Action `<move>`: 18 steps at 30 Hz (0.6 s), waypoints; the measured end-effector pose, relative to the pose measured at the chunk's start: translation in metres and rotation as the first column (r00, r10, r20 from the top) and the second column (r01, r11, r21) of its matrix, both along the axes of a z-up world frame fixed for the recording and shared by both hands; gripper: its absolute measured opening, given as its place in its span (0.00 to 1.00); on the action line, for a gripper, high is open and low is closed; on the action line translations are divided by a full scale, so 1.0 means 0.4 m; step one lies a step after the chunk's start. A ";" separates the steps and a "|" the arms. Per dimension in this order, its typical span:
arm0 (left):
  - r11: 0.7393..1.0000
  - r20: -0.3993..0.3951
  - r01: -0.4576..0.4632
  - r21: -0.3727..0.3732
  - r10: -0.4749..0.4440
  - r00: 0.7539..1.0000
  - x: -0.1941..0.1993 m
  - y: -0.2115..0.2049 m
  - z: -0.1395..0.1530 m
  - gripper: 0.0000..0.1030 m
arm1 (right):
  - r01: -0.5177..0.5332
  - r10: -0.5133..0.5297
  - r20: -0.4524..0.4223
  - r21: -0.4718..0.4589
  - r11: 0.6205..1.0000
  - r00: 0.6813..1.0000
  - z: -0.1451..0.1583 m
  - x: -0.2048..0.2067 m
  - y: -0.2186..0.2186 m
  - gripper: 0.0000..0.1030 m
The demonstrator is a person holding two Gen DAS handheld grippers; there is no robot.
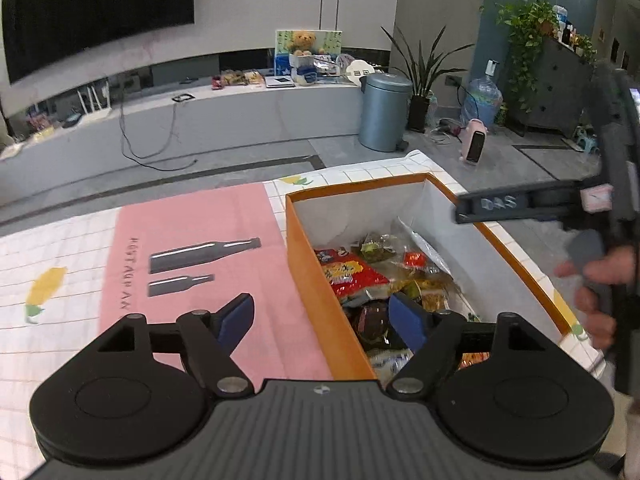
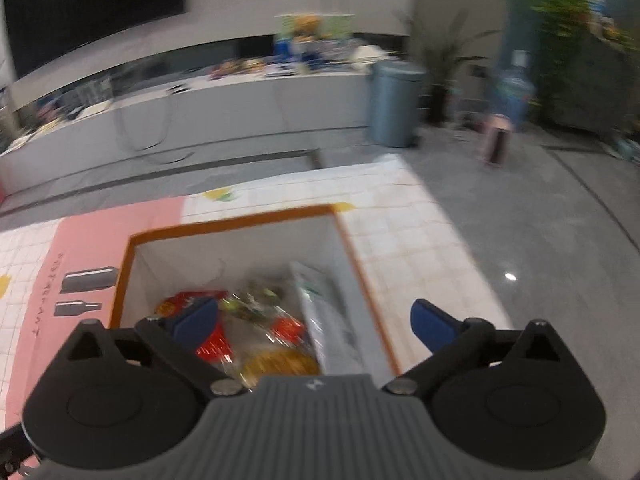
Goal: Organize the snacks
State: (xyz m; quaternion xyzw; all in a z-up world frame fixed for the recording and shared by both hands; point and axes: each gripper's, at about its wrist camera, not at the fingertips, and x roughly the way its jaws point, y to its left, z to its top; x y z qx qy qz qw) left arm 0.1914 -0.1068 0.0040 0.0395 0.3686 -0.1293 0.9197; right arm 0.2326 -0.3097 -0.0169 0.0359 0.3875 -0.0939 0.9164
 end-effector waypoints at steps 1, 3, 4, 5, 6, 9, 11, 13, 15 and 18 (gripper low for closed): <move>1.000 0.002 -0.001 -0.003 0.001 1.000 -0.017 0.002 0.007 0.87 | 0.025 -0.025 -0.018 -0.017 1.000 1.000 0.006 -0.032 0.005 0.97; 1.000 0.004 -0.005 -0.018 0.005 1.000 -0.052 0.007 0.022 0.87 | 0.061 -0.064 -0.075 -0.046 0.997 0.995 0.012 -0.091 0.012 0.97; 1.000 0.005 -0.008 -0.026 0.008 1.000 -0.071 0.009 0.029 0.87 | 0.066 -0.071 -0.094 -0.053 0.996 0.993 0.012 -0.129 0.018 0.97; 1.000 0.008 -0.012 -0.028 0.012 1.000 -0.086 0.011 0.034 0.87 | 0.066 -0.070 -0.097 -0.048 0.997 0.993 0.009 -0.170 0.022 0.97; 0.999 0.014 -0.021 -0.026 0.022 1.000 -0.104 0.011 0.039 0.87 | 0.065 -0.068 -0.109 -0.037 0.997 0.992 0.006 -0.199 0.026 0.97; 0.999 0.015 -0.052 -0.017 0.052 0.999 -0.149 0.009 0.049 0.86 | 0.082 -0.078 -0.201 0.016 0.996 0.977 -0.031 -0.296 0.037 0.97; 0.998 0.001 -0.064 -0.011 0.064 0.998 -0.172 0.008 0.053 0.85 | 0.069 -0.062 -0.205 0.028 0.997 0.977 -0.044 -0.352 0.055 0.97; 0.997 -0.003 -0.080 -0.004 0.080 0.997 -0.194 0.008 0.051 0.85 | 0.066 -0.057 -0.207 0.034 0.997 0.977 -0.051 -0.395 0.072 0.97; 0.997 -0.010 -0.078 0.008 0.078 0.997 -0.215 0.004 0.047 0.85 | 0.073 -0.063 -0.191 0.050 0.996 0.980 -0.045 -0.431 0.077 0.97; 0.996 -0.041 -0.087 -0.013 0.086 0.995 -0.233 0.009 0.043 0.85 | 0.069 -0.058 -0.178 0.058 0.996 0.982 -0.031 -0.456 0.086 0.97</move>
